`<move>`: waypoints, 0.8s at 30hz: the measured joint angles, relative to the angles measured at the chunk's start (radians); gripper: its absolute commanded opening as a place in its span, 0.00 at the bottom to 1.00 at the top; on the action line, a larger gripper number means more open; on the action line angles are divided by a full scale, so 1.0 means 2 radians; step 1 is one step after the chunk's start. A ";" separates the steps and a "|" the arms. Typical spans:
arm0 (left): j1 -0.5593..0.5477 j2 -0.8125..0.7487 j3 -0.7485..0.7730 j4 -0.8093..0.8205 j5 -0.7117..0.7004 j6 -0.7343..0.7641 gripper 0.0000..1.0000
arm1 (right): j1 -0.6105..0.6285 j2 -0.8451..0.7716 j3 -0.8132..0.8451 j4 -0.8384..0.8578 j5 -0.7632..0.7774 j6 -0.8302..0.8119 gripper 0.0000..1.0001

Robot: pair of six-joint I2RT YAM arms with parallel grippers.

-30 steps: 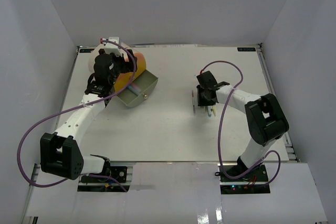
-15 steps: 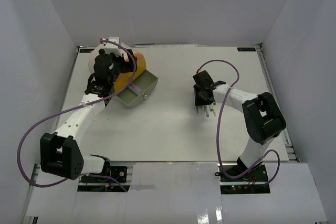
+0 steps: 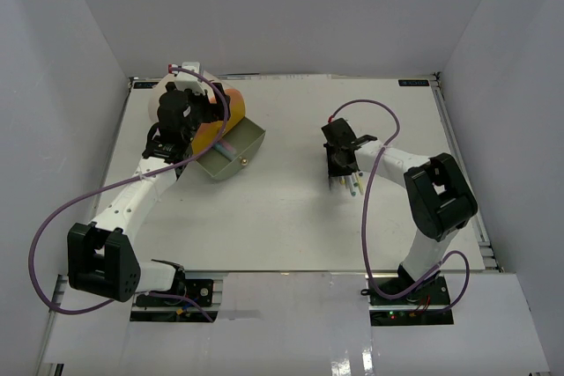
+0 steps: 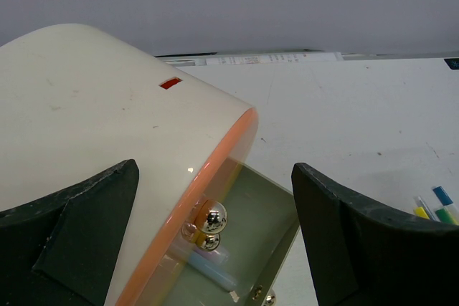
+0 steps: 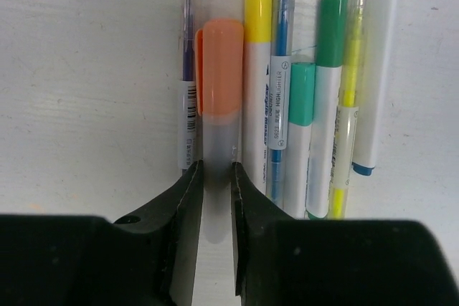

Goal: Sort the stationery into containers
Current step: Pick up the pen from the center of the board.

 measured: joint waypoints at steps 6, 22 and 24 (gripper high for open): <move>0.000 0.000 0.000 0.000 0.000 -0.001 0.98 | 0.000 0.000 0.002 -0.001 0.004 0.000 0.11; 0.000 0.000 0.000 0.000 0.000 -0.002 0.98 | 0.000 -0.066 0.026 -0.027 -0.017 -0.001 0.08; 0.000 0.000 0.000 0.000 0.000 -0.002 0.98 | 0.001 -0.084 0.034 -0.020 -0.035 0.001 0.08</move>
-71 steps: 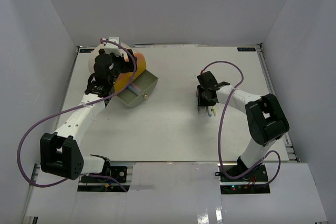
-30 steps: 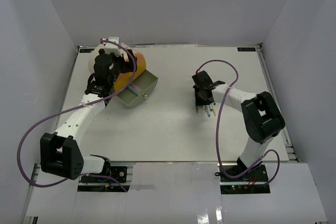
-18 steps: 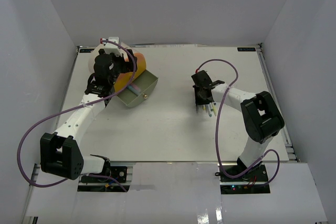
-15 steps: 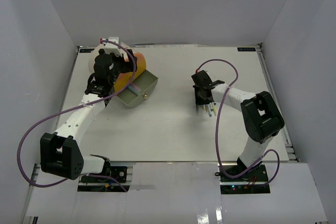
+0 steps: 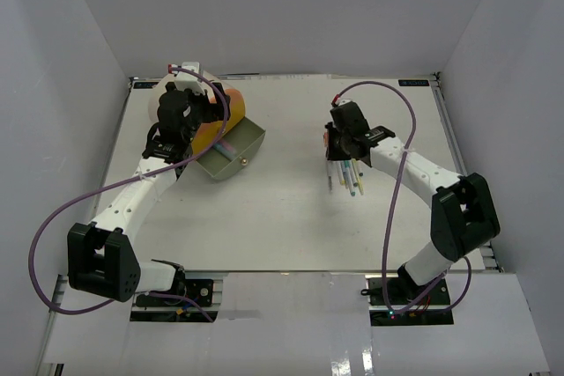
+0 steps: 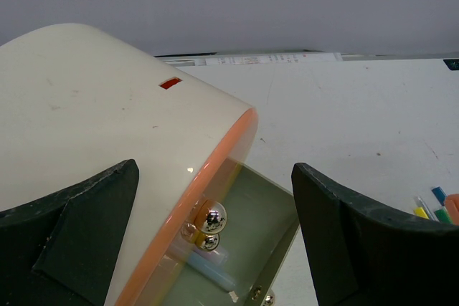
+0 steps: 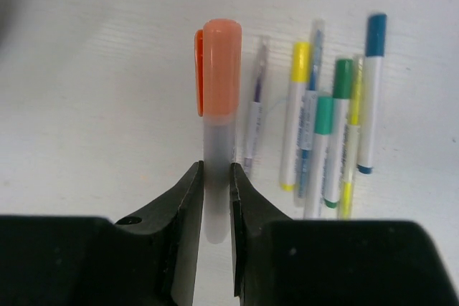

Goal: Sort the stationery into containers
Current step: Pick up the pen from the center of the board, then place the pen in the drawer.

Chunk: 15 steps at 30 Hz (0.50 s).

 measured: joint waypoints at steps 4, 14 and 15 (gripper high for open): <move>0.000 0.000 0.000 0.000 0.000 0.000 0.98 | 0.008 -0.018 0.007 0.040 -0.047 0.026 0.08; 0.000 0.000 0.000 0.000 0.000 0.000 0.98 | 0.088 0.044 0.046 0.213 -0.135 0.160 0.08; 0.000 0.000 0.000 0.000 0.000 0.000 0.98 | 0.096 0.057 0.053 0.231 -0.138 0.177 0.08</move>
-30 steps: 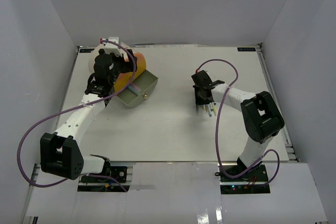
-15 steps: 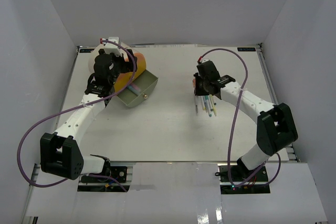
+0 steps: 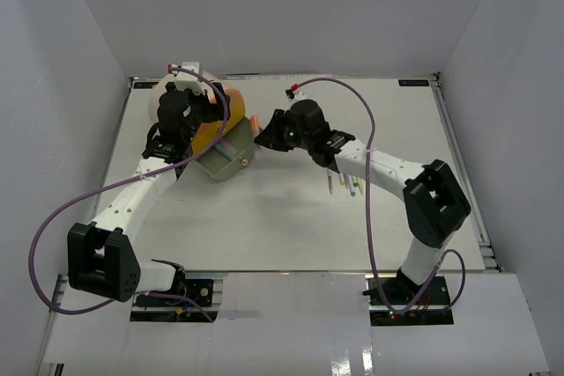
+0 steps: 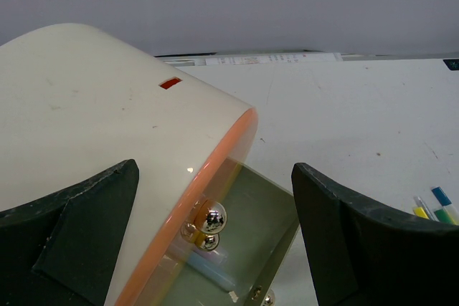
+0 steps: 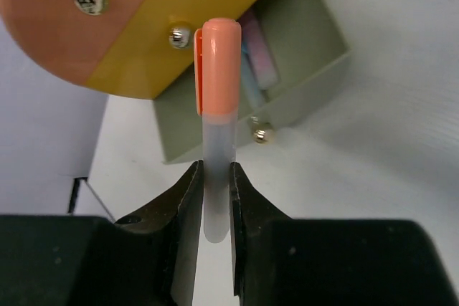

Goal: Sort the stationery into containers
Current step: Place the pen in the drawer.

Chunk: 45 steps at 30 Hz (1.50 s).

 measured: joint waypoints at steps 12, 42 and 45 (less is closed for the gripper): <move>0.000 -0.001 0.000 0.000 0.000 0.000 0.98 | 0.041 0.124 0.068 0.092 0.013 0.126 0.23; 0.000 -0.003 0.000 -0.001 0.000 0.000 0.98 | 0.046 0.041 -0.045 0.103 0.021 -0.158 0.46; 0.000 -0.003 0.000 -0.001 0.000 0.000 0.98 | 0.046 0.055 -0.049 0.105 0.014 -0.175 0.45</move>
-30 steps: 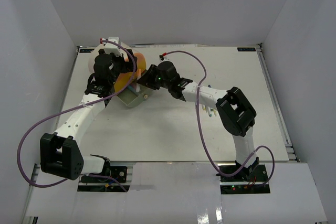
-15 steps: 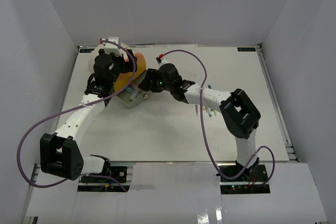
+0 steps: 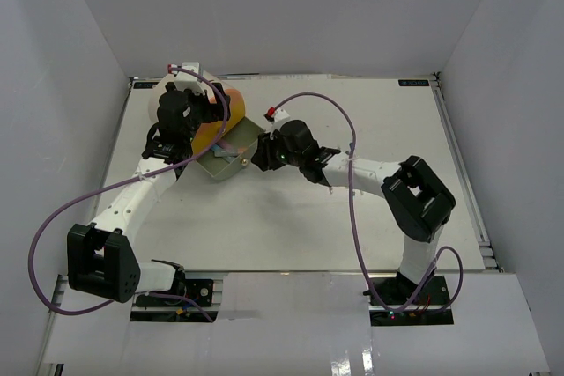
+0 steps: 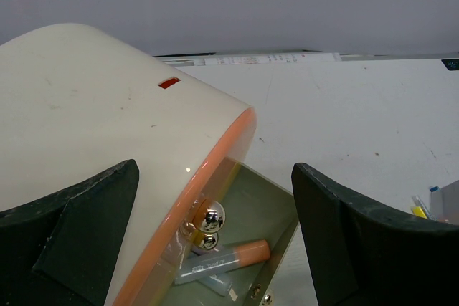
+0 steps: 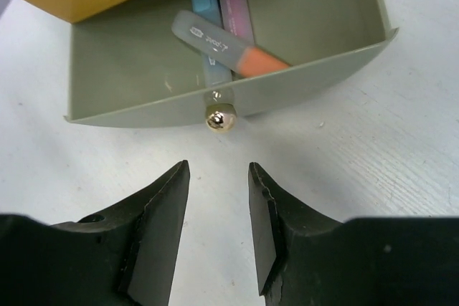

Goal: Sort the stationery into containers
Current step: Place the pen in the drawer, then close the drawer in the storage box.

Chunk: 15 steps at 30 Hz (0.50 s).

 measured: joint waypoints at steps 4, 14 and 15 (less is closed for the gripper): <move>0.000 0.000 0.000 0.000 0.000 0.000 0.98 | 0.000 0.033 0.000 0.011 -0.012 -0.015 0.45; 0.000 0.000 0.000 0.000 0.001 -0.006 0.98 | 0.000 0.106 0.047 0.027 -0.038 -0.041 0.46; 0.000 0.000 0.000 0.000 0.001 -0.007 0.98 | 0.000 0.109 0.053 0.031 -0.040 -0.043 0.46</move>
